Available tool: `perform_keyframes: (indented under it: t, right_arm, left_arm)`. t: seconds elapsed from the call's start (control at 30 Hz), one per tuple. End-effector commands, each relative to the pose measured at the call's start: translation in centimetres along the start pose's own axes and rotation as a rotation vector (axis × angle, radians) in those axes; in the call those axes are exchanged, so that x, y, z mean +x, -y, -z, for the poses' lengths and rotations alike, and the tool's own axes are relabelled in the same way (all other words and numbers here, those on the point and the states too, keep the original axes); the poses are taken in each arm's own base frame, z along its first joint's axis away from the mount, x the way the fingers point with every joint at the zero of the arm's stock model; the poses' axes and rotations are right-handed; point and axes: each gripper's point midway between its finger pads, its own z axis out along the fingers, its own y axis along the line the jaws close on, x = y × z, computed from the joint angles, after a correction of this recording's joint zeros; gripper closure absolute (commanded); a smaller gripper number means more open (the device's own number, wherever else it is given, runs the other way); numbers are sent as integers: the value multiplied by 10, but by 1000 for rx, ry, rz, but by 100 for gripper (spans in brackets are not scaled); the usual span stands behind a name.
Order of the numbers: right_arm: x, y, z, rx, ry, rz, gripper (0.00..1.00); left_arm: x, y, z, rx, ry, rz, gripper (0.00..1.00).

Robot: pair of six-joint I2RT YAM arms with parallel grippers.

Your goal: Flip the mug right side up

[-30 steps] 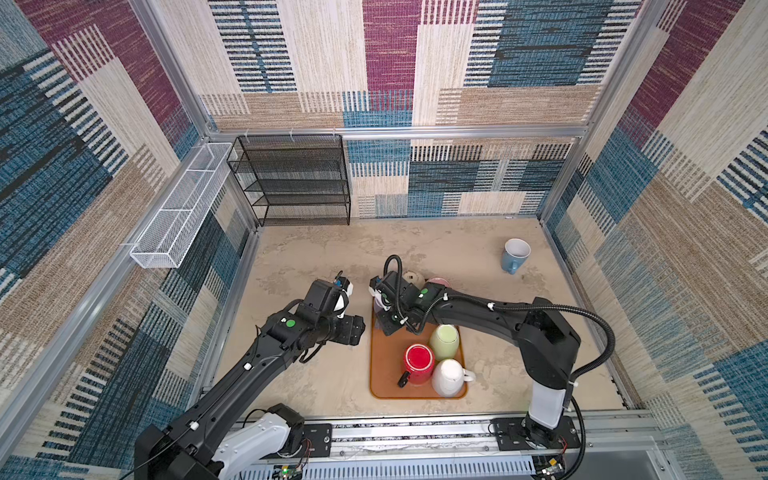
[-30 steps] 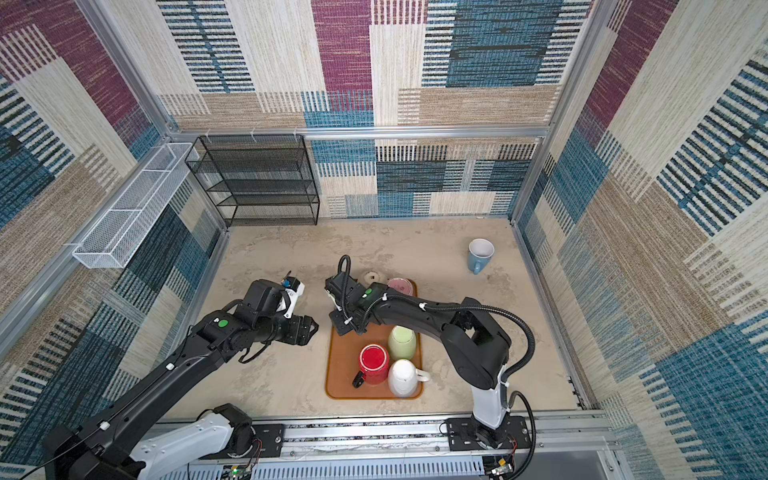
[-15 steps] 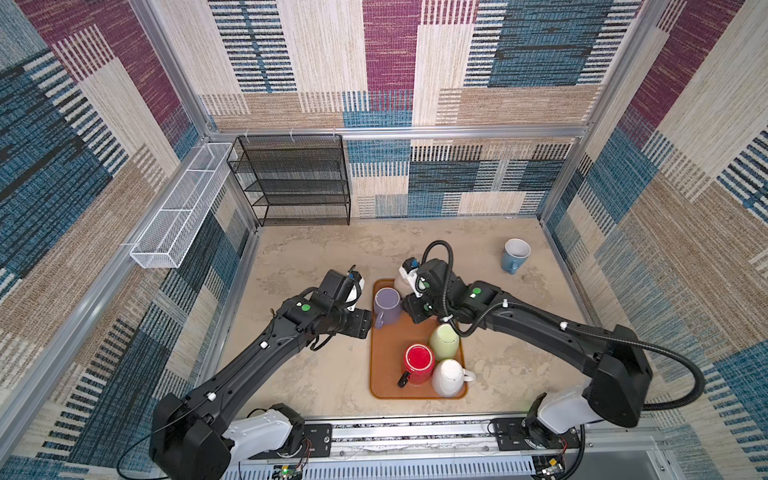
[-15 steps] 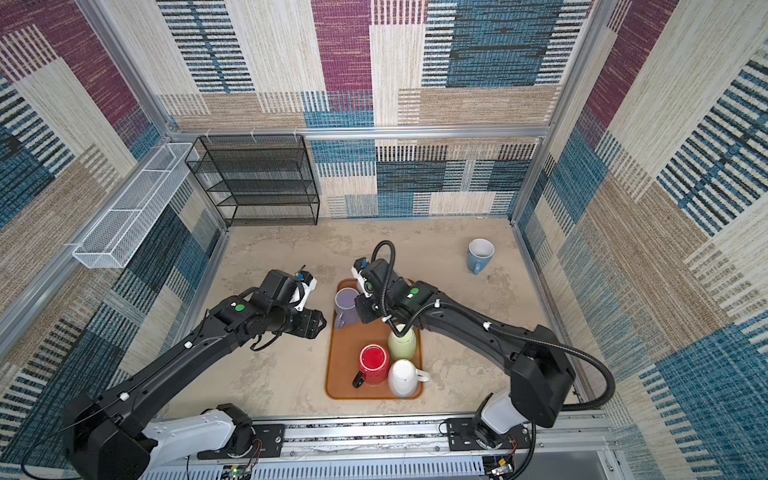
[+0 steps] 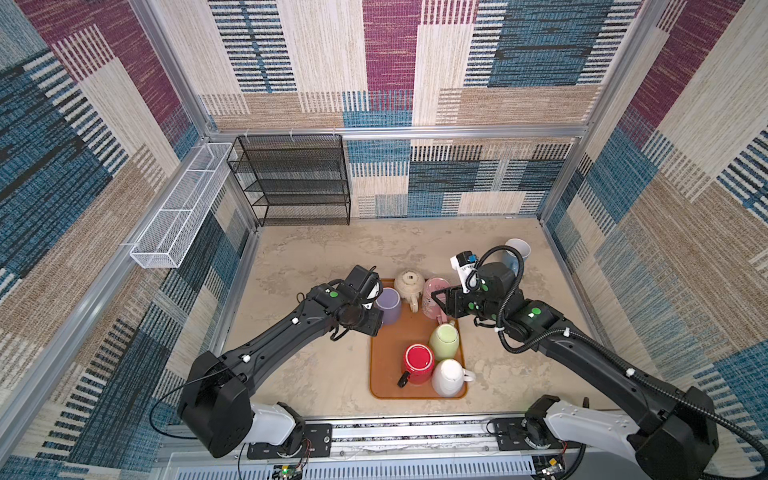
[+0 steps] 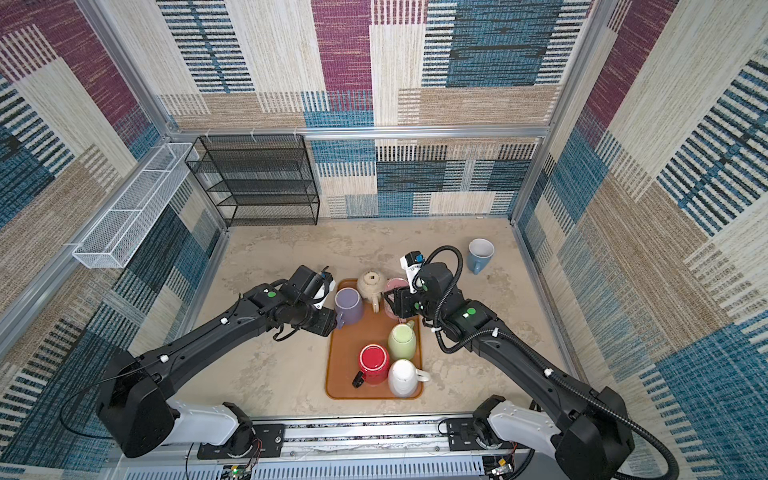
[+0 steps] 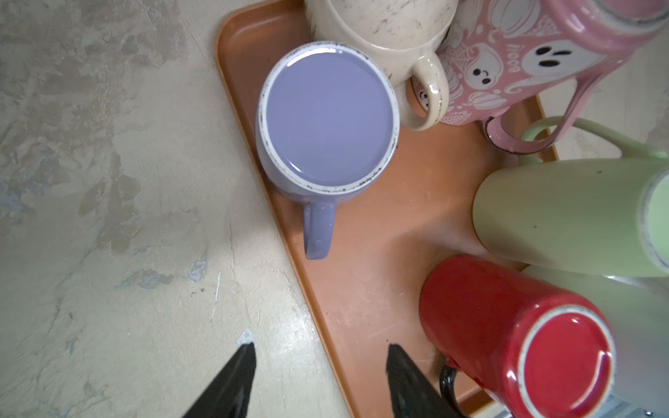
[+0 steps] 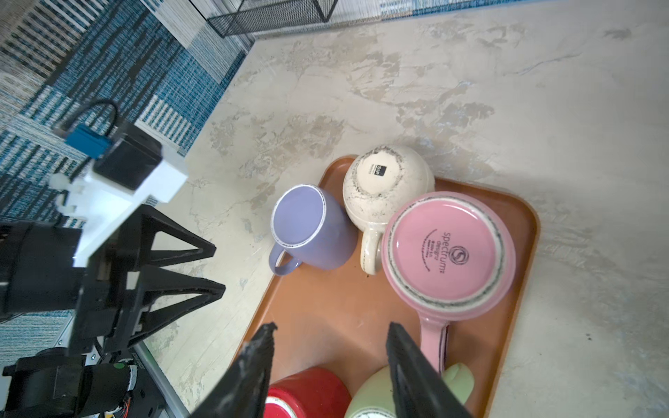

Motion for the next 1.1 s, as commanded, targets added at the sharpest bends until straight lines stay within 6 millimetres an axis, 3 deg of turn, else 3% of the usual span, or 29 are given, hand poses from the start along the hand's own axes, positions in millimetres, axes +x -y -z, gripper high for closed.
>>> perform_keyframes:
  t: [0.0, 0.53, 1.07]
  right_arm:
    - [-11, -1, 5, -32, 54, -16, 43]
    - [-4, 11, 0, -33, 44, -15, 41]
    - [-5, 13, -3, -29, 39, 10, 42]
  left_arm:
    - [-3, -1, -6, -23, -16, 0, 39]
    - [-15, 8, -43, -31, -92, -10, 50]
    - [-22, 6, -61, -54, -114, -21, 64]
